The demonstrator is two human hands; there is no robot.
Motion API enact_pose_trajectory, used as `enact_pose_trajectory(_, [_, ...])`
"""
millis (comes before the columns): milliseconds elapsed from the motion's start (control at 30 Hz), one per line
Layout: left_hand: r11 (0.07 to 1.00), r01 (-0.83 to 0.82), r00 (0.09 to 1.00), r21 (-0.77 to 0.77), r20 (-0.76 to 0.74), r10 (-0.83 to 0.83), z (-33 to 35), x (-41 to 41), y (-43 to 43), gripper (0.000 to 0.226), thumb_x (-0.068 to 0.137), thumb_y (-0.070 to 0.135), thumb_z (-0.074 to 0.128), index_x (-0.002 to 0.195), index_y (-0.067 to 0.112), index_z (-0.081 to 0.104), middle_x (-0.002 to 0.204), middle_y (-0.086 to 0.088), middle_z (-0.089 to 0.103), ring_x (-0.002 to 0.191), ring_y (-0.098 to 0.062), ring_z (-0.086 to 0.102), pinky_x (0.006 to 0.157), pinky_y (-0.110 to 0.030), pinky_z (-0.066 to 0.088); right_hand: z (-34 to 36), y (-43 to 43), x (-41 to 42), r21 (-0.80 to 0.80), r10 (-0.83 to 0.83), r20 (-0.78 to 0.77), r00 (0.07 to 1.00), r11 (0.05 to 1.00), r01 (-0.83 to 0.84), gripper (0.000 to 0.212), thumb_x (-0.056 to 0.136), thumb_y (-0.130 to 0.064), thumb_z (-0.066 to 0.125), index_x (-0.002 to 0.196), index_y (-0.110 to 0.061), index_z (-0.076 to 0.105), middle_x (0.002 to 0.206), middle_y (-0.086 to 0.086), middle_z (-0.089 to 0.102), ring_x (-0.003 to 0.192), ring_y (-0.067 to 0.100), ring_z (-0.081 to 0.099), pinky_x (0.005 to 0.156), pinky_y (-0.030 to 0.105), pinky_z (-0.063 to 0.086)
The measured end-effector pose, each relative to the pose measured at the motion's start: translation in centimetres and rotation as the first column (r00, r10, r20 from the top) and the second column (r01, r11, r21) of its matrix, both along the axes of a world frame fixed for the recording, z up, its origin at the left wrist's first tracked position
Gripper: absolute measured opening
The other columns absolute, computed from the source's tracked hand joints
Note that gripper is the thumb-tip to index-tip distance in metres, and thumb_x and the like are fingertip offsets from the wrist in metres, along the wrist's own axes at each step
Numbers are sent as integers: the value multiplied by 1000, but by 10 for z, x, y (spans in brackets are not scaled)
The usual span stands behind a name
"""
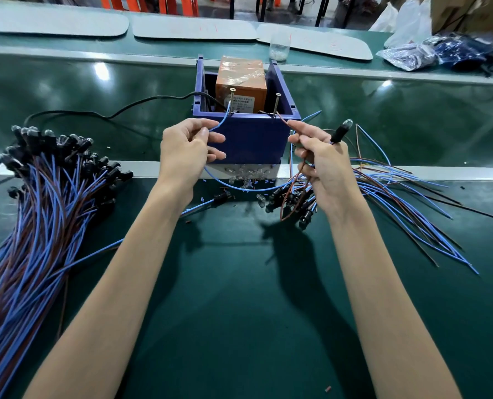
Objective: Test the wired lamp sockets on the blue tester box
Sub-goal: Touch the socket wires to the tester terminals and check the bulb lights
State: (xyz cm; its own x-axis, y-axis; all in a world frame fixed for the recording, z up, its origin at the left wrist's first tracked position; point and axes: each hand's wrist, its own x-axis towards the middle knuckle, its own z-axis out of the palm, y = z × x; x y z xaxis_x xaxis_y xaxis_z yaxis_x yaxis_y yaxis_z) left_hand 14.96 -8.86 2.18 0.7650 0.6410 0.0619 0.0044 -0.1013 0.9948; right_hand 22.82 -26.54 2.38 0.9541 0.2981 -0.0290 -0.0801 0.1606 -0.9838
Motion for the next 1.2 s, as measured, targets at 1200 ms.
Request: enact_pose_trajectory(1200, [997,53,998,54,-35,-51,-3,-2,5,32,99,2,39,88,20,63,73,4,64,43,0,56,47,-10,39,1,4,-2,54,-95,-44,995,994,97,34,93,3,41,98,-13,70,77,-2,60,54,2,40,38,11,24])
